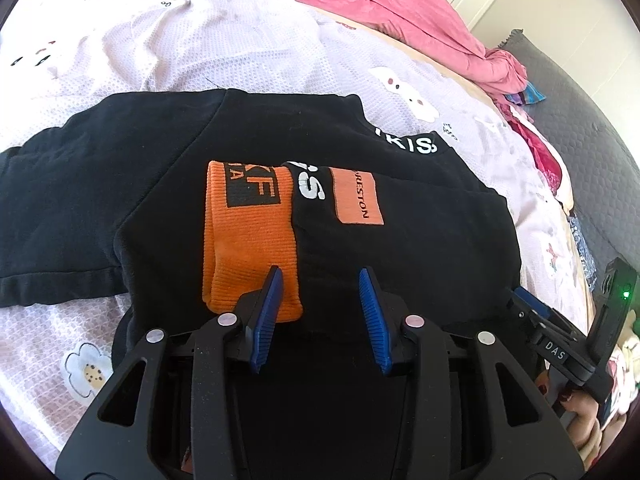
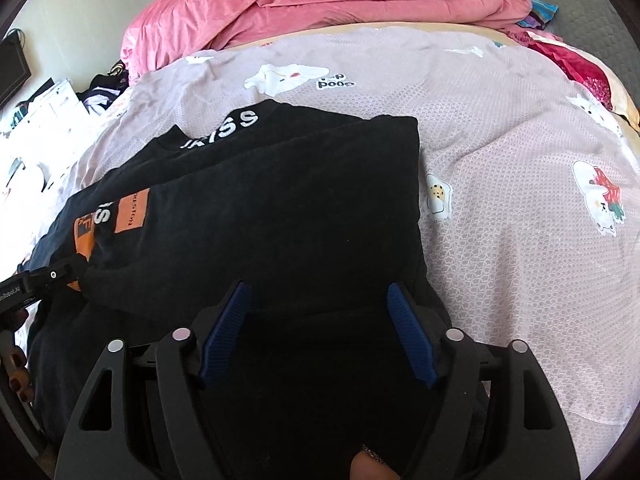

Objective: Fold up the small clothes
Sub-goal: 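Withdraw the left gripper and move it toward the other sleeve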

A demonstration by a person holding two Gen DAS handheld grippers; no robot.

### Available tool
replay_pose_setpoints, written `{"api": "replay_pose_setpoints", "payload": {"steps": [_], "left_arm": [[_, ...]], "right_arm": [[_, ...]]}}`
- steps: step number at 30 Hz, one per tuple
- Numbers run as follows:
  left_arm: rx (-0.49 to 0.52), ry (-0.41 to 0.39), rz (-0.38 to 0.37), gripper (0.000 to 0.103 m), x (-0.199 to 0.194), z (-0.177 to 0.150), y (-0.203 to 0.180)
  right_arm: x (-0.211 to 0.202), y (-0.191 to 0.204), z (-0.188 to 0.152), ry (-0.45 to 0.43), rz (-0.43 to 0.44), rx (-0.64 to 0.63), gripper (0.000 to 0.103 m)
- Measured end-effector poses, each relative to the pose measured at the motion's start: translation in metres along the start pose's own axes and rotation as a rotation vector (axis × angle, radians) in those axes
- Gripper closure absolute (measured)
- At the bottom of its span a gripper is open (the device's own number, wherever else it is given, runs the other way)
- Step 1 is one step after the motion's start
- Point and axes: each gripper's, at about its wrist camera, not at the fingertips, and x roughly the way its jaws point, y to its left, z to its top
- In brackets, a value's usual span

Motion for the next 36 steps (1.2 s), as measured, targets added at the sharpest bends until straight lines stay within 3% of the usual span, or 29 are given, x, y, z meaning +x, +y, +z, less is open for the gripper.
{"api": "replay_pose_setpoints", "payload": {"steps": [4, 12, 17, 19, 24, 26, 36], "left_arm": [[0.015, -0.005, 0.001, 0.063, -0.005, -0.001, -0.003], [0.037, -0.016, 0.016, 0.039, -0.019, -0.003, -0.005], [0.039, -0.029, 0.028, 0.024, -0.029, -0.007, -0.003], [0.035, -0.037, 0.032, 0.022, -0.033, -0.007, -0.001], [0.02, -0.071, 0.055, 0.02, -0.048, -0.008, 0.007], [0.005, -0.08, 0.065, 0.009, -0.054, -0.009, 0.013], [-0.051, -0.117, 0.087, 0.009, -0.077, -0.013, 0.039]], "right_arm": [[-0.005, 0.003, -0.003, -0.02, -0.008, -0.012, 0.026], [-0.019, 0.005, -0.008, -0.068, 0.003, 0.001, 0.013], [-0.027, 0.012, -0.008, -0.086, 0.01, -0.006, 0.012], [-0.029, 0.016, -0.008, -0.092, 0.012, -0.012, 0.006], [-0.039, 0.027, -0.008, -0.109, 0.034, -0.023, 0.006], [-0.043, 0.033, -0.007, -0.116, 0.038, -0.034, 0.006], [-0.056, 0.064, -0.005, -0.133, 0.059, -0.077, 0.006]]}}
